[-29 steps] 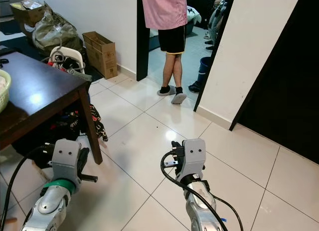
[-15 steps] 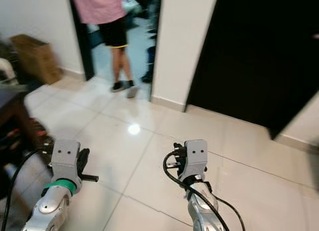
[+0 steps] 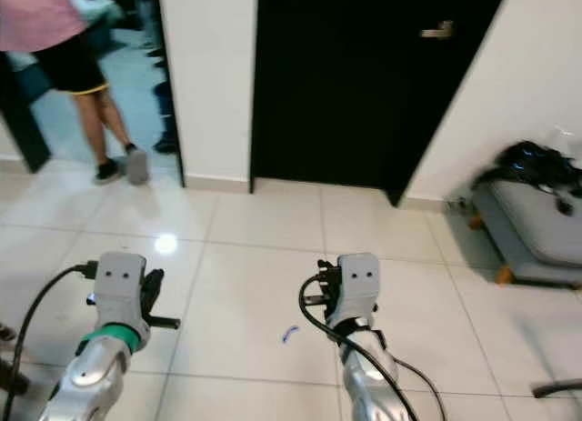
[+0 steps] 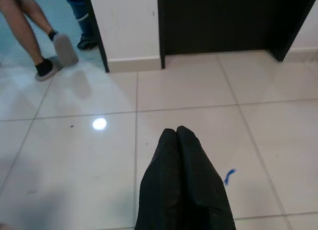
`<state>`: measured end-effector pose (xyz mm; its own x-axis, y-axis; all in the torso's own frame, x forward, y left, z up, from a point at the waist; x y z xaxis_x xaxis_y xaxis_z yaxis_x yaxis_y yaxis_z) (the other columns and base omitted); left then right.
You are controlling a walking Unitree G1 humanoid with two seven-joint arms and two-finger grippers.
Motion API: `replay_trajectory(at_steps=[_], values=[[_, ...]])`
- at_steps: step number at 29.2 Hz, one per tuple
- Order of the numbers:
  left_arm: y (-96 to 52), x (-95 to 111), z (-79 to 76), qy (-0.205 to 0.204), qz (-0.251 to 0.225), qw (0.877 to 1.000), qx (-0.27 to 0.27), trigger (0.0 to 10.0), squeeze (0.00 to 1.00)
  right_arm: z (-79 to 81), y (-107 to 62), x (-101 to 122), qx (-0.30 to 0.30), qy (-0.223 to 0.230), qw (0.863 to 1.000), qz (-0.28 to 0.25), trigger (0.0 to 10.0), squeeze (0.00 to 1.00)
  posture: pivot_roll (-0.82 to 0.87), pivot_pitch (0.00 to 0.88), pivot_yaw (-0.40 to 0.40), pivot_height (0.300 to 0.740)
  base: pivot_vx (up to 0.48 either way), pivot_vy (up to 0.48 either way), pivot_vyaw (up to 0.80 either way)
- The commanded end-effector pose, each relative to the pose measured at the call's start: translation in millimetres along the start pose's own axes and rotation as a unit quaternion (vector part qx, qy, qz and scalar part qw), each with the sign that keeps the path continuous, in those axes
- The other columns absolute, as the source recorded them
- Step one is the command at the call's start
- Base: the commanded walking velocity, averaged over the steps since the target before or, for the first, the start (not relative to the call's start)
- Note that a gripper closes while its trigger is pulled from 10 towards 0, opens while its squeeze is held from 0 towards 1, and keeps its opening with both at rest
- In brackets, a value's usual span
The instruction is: Hang hanger
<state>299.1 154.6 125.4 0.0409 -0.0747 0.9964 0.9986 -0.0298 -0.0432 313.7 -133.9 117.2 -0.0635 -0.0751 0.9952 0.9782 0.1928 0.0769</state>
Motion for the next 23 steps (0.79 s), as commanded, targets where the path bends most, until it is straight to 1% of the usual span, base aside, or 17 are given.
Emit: replay_trajectory(at_steps=[1,23], values=[[-1.7,-0.9,-3.6,-0.005,0.002,1.000,-0.007,10.0,0.00,-7.1,-2.9,-4.8,-0.011,0.004,1.000,0.011,10.0,0.00,-0.01,0.092,0.037,0.740,0.000,0.000,-0.80],[-1.4,0.1,-5.9,-0.009,0.000,1.000,-0.018,10.0,0.00,-6.4,-1.8,-4.0,-0.009,0.003,1.000,0.009,10.0,0.00,-0.02,0.085,0.037,0.740,0.000,0.000,-0.80]])
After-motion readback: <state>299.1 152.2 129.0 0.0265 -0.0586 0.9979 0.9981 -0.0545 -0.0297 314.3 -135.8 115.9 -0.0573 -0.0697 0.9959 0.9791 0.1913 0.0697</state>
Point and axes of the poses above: a point about 5 cm out from each wrist's last joint towards the gripper, its own y axis pointing out of the wrist towards the gripper, its own x axis along the axis of the wrist's last joint, z = x × y, the point moved 1 cm from there along y, pointing out of the wrist towards the gripper
